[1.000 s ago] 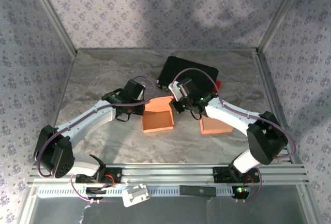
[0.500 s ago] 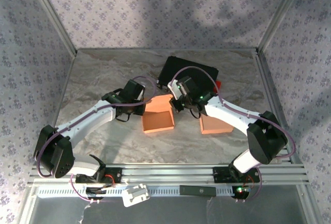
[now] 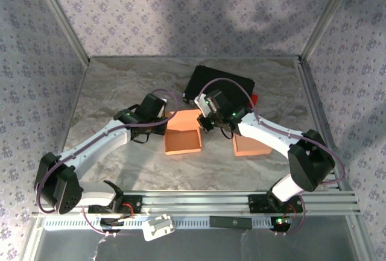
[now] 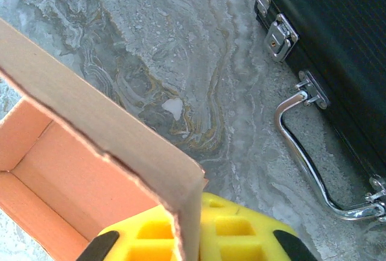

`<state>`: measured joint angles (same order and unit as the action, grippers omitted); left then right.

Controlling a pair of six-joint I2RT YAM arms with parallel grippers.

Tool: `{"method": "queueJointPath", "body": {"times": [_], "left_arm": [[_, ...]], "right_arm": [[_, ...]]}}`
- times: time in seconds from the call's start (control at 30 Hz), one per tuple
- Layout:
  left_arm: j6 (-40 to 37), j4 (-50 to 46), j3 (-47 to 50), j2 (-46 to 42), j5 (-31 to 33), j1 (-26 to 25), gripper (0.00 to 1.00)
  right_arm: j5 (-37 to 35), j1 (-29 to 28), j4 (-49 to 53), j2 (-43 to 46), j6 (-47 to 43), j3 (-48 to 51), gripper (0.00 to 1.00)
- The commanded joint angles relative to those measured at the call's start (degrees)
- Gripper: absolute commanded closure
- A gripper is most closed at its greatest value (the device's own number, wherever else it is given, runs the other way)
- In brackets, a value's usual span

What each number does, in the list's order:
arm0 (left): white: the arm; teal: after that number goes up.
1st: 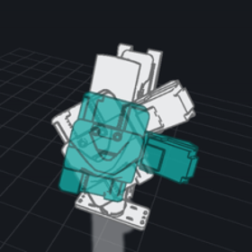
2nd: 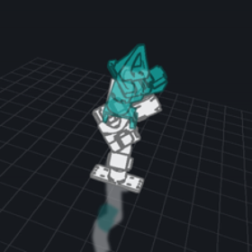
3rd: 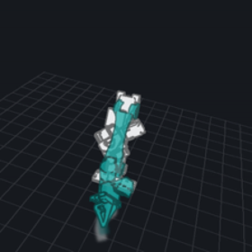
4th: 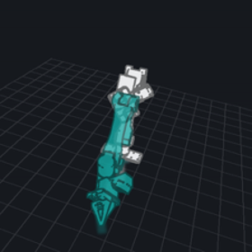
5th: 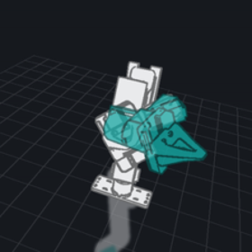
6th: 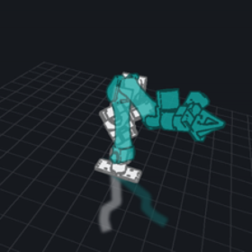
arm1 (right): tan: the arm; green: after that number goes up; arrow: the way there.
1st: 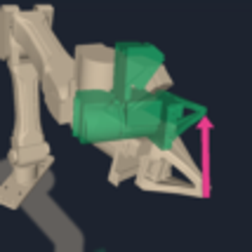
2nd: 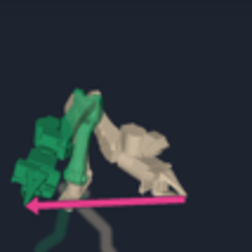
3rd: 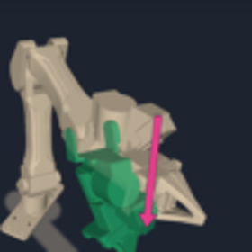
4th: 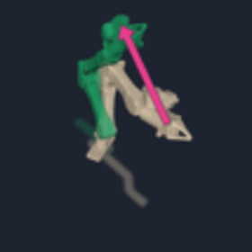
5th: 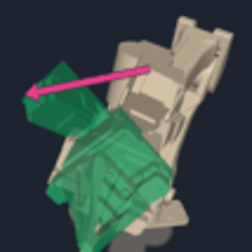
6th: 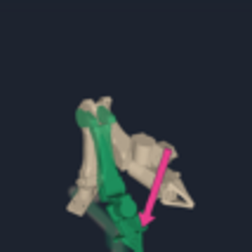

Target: Fold the paper box

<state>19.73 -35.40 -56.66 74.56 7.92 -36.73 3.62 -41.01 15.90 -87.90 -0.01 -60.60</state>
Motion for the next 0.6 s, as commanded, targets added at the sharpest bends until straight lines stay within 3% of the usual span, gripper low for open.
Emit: {"method": "queueJointPath", "body": {"times": [0.0, 0.27, 0.37, 0.57], "left_arm": [[0.03, -0.71, -0.46, 0.7, -0.63, 0.47, 1.0], [2.33, 1.06, 0.15, 0.2, -0.52, 0.46, 1.0], [3.95, 2.92, 0.56, -0.19, -1.05, 0.27, 1.0], [6.16, 6.66, 1.95, -0.27, 1.43, -0.78, 1.0]], "right_arm": [[-1.07, -0.48, 1.51, 1.58, 0.43, -0.97, 0.9], [-5.18, -1.42, -0.03, 2.03, 4.08, 0.83, 0.94], [-10.13, -2.84, -2.17, 2.03, 9.59, 1.32, 1.0], [-20.61, -6.94, -4.48, 0.59, 22.19, 0.27, 1.0]]}}
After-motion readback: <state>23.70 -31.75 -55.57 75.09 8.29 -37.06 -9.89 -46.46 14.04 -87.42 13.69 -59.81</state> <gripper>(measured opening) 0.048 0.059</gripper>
